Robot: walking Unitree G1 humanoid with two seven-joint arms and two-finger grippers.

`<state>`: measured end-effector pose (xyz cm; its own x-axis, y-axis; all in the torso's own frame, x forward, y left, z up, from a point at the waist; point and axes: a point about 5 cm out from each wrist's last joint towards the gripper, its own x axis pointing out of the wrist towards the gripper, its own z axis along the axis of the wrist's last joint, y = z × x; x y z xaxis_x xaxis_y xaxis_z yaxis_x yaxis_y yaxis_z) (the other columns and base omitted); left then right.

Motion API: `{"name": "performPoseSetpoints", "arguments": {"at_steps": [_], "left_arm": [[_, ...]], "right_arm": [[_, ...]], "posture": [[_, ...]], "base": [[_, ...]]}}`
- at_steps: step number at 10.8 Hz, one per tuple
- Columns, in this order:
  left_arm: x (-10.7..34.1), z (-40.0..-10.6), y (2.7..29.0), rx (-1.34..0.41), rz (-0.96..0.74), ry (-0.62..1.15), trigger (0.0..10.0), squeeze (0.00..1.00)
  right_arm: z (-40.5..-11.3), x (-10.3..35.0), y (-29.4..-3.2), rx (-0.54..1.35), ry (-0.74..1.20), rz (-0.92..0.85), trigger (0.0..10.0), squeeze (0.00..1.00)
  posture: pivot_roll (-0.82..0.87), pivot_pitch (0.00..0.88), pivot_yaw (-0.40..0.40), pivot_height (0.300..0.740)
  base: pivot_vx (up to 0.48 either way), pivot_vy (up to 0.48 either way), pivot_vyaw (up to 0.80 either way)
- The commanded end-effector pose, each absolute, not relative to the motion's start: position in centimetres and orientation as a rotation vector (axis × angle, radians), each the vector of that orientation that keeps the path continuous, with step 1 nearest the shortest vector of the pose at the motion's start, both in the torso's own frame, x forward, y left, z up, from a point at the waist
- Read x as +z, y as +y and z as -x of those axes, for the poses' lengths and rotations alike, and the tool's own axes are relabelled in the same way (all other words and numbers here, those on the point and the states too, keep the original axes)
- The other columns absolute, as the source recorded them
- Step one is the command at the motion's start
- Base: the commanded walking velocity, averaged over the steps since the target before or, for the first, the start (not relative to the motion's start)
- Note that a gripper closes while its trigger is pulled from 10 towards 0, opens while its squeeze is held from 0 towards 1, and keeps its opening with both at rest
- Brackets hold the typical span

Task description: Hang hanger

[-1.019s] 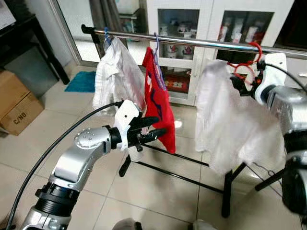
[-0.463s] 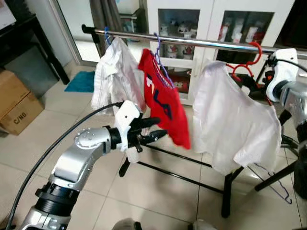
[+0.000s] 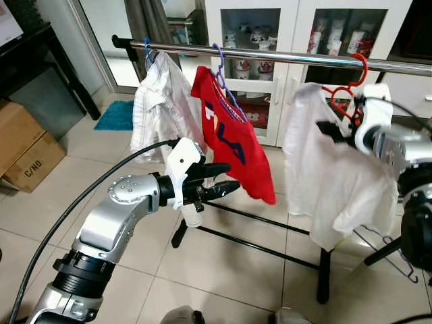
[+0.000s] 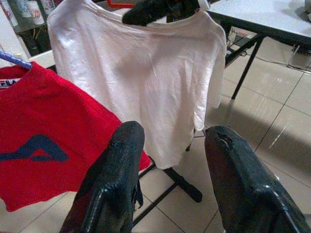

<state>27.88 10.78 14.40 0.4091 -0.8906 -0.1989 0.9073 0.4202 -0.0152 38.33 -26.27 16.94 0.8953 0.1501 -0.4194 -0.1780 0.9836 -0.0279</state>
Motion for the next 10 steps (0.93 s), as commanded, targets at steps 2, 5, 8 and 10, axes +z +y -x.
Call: {"name": "performPoseSetpoints", "arguments": {"at_steps": [2,5,8,10], "left_arm": [[14.33,-27.88,11.15,-1.13,-0.112,0.195,10.0,0.0],[14.3,-28.09,11.1,-1.129,-0.117,0.195,10.0,0.0],[14.29,-28.11,11.2,-1.127,-0.118,0.195,10.0,0.0],[14.28,-28.09,11.17,-1.128,-0.119,0.195,10.0,0.0]], "right_arm": [[-38.81,17.92,-25.63,0.217,0.395,0.066,8.8,0.0],[-39.06,18.32,-26.06,0.123,0.375,0.045,1.4,0.0],[-39.19,18.57,-25.96,0.115,0.364,0.024,0.0,0.0],[-39.17,18.47,-26.02,0.103,0.373,0.025,0.0,0.0]], "posture": [[-0.09,0.0,0.121,0.74],[-0.09,0.0,0.125,0.74],[-0.09,0.0,0.123,0.74],[-0.09,0.0,0.122,0.74]], "base": [[0.0,0.0,0.0],[0.0,0.0,0.0],[0.0,0.0,0.0],[0.0,0.0,0.0]]}}
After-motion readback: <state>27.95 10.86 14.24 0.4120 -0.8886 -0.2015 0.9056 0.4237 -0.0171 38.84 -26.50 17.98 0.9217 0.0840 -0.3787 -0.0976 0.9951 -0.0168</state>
